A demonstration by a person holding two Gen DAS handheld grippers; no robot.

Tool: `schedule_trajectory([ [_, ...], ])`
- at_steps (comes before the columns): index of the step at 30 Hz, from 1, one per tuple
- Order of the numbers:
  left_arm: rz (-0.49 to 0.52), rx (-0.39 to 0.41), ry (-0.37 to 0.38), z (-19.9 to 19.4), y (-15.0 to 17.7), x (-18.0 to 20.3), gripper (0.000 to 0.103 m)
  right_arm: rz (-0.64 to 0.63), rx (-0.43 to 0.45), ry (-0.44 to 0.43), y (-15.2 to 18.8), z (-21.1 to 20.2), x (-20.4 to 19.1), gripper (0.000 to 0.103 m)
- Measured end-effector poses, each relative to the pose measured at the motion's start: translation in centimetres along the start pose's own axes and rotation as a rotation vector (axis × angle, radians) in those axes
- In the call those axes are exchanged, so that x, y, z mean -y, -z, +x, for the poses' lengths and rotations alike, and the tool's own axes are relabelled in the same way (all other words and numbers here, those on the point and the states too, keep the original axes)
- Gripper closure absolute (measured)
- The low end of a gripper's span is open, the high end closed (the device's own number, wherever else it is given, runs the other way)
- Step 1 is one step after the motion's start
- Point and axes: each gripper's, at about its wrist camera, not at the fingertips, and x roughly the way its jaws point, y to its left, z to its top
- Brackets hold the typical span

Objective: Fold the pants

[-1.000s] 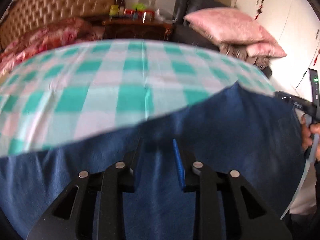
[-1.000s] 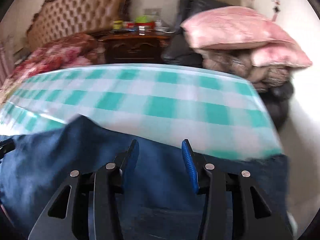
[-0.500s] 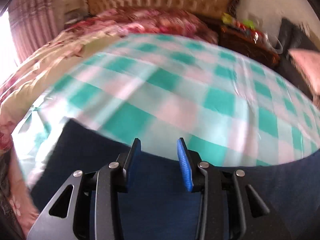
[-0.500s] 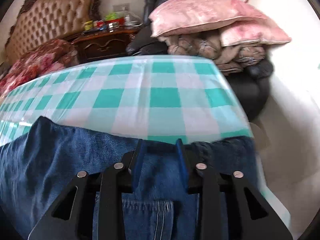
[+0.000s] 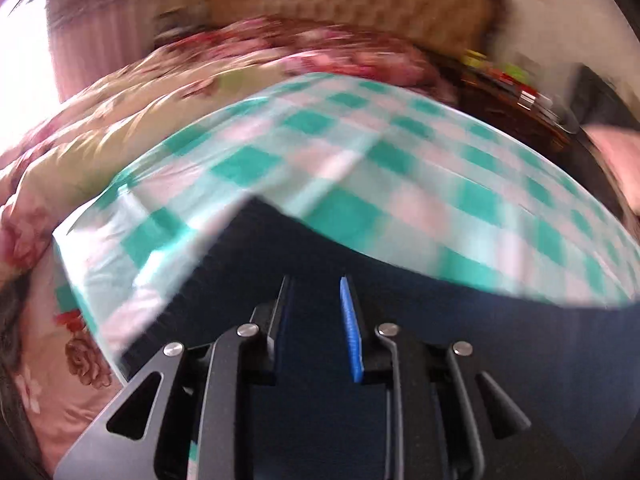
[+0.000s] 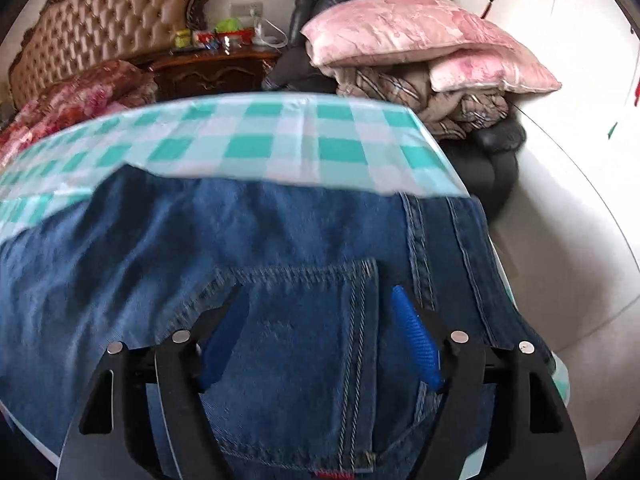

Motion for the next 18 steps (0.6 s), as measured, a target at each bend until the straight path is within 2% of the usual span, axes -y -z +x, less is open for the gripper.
schedule_trajectory([
  [2,0.084,0.018,0.060,-1.7,1.9,3.2,0.079,0.002,-0.024,0.032,0.9,0.5,0.2,0.032],
  [3,0.114,0.013,0.113,-2.5,3.1,5.2,0.078,0.004,-0.039,0.047,1.2,0.8,0.4,0.032],
  [6,0.151,0.010,0.191,-3.7,5.6,8.8,0.071,0.012,-0.030,0.043,2.2,1.0,0.7,0.032],
  [8,0.159,0.003,0.242,-4.6,7.4,11.1,0.071,-0.005,-0.017,0.055,2.4,0.9,0.5,0.031],
  [12,0.232,-0.024,0.286,-5.4,10.7,14.5,0.070,0.009,-0.020,0.062,2.5,0.6,0.6,0.032],
  [14,0.244,-0.036,0.284,-5.0,11.6,14.8,0.070,0.019,-0.017,0.086,2.3,-0.7,0.0,0.032],
  [15,0.239,-0.045,0.272,-4.6,11.9,14.5,0.070,0.005,0.009,0.051,2.3,-2.4,-1.2,0.031],
  [16,0.231,-0.037,0.282,-4.5,12.0,14.1,0.069,-0.021,0.036,-0.019,2.3,-4.0,-2.8,0.031],
  [17,0.224,-0.040,0.280,-4.4,11.9,13.7,0.070,-0.058,0.066,-0.107,2.3,-5.6,-4.7,0.031],
  [18,0.222,-0.042,0.270,-4.3,11.7,13.4,0.069,-0.117,0.096,-0.222,2.6,-7.5,-7.6,0.025],
])
